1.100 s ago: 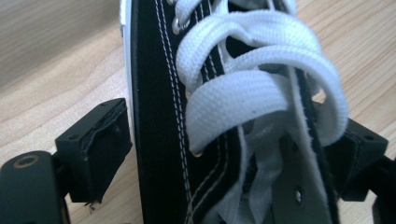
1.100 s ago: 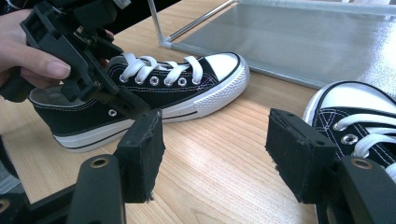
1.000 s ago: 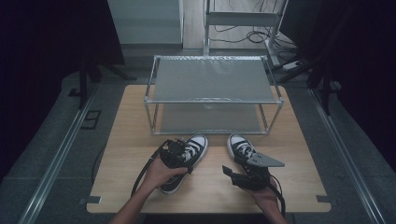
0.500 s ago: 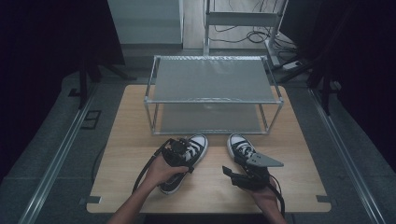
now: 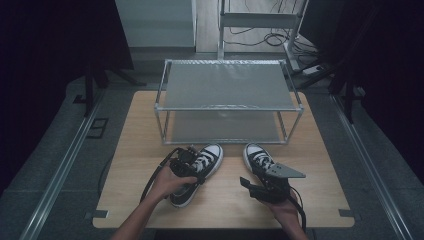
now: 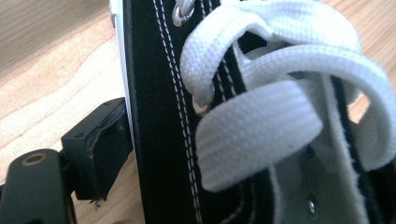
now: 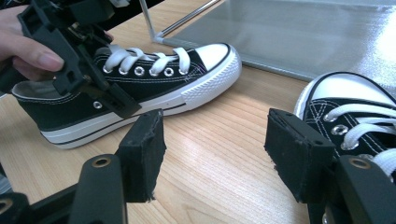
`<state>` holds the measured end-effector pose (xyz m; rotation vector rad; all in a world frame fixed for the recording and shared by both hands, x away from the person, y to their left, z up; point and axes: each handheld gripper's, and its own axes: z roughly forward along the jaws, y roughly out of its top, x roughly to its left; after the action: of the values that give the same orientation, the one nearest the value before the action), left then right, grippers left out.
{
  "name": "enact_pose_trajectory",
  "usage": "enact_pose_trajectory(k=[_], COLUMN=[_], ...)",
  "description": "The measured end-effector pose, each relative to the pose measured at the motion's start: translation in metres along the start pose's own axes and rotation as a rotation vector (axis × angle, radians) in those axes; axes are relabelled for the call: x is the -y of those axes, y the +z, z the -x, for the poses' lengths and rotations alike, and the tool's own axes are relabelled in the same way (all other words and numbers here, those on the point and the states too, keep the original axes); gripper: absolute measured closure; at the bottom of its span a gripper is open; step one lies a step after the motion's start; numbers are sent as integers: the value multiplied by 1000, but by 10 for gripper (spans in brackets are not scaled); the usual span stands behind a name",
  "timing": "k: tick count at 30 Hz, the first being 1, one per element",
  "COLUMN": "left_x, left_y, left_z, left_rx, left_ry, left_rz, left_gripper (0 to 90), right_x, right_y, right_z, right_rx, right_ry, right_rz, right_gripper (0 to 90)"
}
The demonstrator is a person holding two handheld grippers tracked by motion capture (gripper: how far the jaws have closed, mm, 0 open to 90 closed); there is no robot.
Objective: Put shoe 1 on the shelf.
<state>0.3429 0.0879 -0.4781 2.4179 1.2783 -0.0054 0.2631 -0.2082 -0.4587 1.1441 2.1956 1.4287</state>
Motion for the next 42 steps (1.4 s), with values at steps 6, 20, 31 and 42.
enact_pose_trajectory(k=[6, 20, 31, 42], left_x=[4, 2, -2, -10], left_y=[-12, -42, -58, -73], left_z=[-3, 2, 12, 21], left_rx=[32, 87, 97, 100], left_ry=[14, 48, 81, 110], left_rz=[65, 168, 208, 236], left_gripper=[152, 153, 153, 153], right_x=[0, -1, -1, -1], right_y=[-1, -2, -2, -2], right_z=[0, 1, 1, 1], right_rx=[2, 2, 3, 5], right_ry=[5, 6, 7, 10], right_rz=[5, 10, 10, 10], right_gripper=[380, 380, 381, 381])
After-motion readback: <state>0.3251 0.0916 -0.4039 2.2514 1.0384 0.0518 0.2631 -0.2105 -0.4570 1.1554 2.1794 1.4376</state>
